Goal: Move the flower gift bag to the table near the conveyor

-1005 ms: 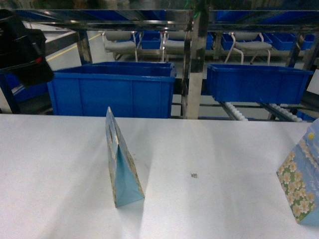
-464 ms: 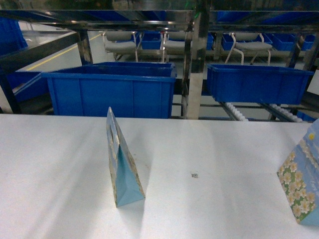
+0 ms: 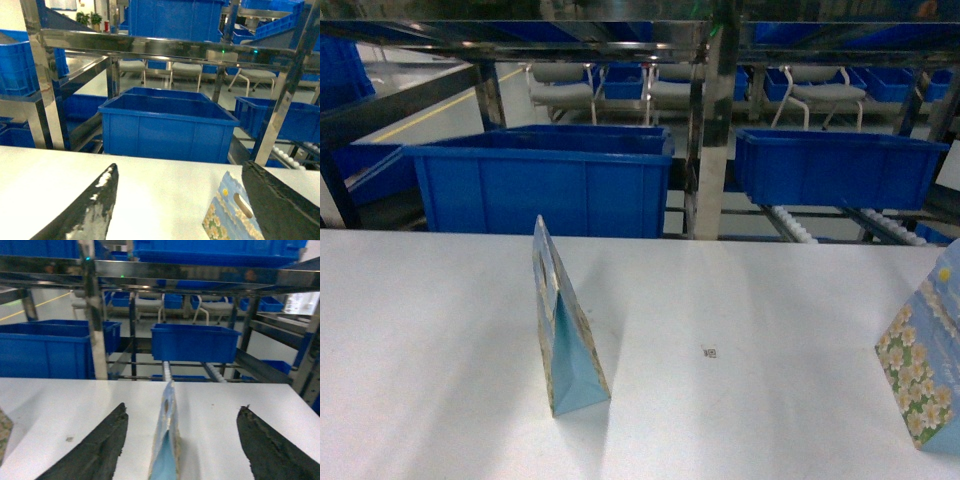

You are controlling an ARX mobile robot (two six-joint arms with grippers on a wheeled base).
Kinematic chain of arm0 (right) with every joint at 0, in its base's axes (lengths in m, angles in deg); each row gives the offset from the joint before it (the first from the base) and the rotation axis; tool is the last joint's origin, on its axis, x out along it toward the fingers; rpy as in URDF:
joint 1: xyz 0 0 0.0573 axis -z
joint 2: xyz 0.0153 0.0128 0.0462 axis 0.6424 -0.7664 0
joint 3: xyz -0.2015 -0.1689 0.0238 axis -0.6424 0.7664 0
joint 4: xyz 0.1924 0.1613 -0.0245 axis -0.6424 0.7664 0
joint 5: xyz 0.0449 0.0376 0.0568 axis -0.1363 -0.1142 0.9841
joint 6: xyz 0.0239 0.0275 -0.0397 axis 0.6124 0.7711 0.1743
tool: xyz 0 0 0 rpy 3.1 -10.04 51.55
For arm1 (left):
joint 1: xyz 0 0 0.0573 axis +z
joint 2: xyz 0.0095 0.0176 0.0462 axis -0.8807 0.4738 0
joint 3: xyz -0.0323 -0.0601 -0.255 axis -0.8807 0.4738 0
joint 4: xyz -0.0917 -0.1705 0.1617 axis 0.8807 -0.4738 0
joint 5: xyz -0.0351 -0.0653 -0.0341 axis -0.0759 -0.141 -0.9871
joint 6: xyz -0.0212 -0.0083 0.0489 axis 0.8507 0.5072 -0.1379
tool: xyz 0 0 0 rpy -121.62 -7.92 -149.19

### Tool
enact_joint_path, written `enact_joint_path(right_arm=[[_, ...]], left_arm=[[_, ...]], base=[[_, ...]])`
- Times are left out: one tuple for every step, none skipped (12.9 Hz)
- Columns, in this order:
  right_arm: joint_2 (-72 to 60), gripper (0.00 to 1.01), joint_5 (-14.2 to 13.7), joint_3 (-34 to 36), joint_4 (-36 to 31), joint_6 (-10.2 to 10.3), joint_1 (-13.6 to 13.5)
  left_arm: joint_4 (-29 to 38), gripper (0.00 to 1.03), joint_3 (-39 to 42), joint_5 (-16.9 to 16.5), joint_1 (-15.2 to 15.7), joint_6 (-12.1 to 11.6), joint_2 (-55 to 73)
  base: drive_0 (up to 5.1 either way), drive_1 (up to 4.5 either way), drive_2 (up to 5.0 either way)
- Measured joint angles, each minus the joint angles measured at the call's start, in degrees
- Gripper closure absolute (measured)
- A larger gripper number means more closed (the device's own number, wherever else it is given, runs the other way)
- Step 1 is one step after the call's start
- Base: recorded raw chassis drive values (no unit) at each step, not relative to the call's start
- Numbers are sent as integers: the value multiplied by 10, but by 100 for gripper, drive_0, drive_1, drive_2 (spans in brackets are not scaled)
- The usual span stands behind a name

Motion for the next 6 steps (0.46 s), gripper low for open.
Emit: enact_joint_path(right_arm=[[5,51,41,8,4,0,15],[16,73,112,17,9,-1,106],[20,93,125,19,7,-1,106],[38,99,126,36,3,-2,104],[40,99,126,40,8,-2,104],[42,99,126,40,6,-2,104]], left_arm=[[1,46,24,-5,0,-16,-21],[0,68,52,-6,-1,-28,-43],[-7,88,70,-7,-1,-28,-67],[-11,101,82,-7,-1,-28,-89],[-21,101,93,-7,-1,-30,-108],[-33,101,107,-7,-1,-30,-130]], base=[[0,0,0],[0,0,0],[0,0,0],[0,0,0],[0,0,0],[0,0,0]])
